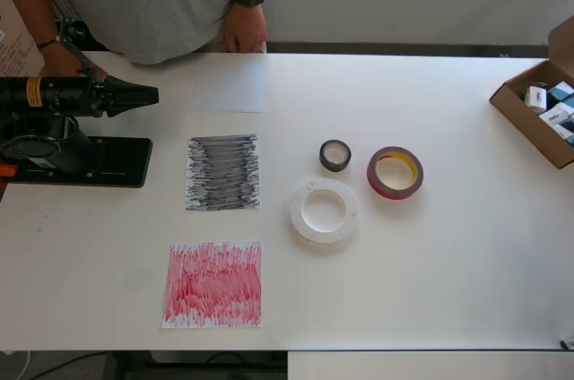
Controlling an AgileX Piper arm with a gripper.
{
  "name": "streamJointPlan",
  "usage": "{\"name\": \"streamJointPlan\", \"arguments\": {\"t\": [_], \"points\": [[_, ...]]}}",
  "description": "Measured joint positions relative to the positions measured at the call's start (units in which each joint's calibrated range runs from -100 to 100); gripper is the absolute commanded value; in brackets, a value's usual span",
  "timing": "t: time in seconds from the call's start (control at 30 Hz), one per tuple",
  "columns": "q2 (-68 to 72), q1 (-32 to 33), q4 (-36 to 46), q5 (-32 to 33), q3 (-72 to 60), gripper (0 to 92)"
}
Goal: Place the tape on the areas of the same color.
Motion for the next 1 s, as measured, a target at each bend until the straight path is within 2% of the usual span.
{"name": "streamJointPlan", "arguments": {"t": [1.0], "points": [[0.0,-0.03,0.0,0.0,0.0,0.2]]}}
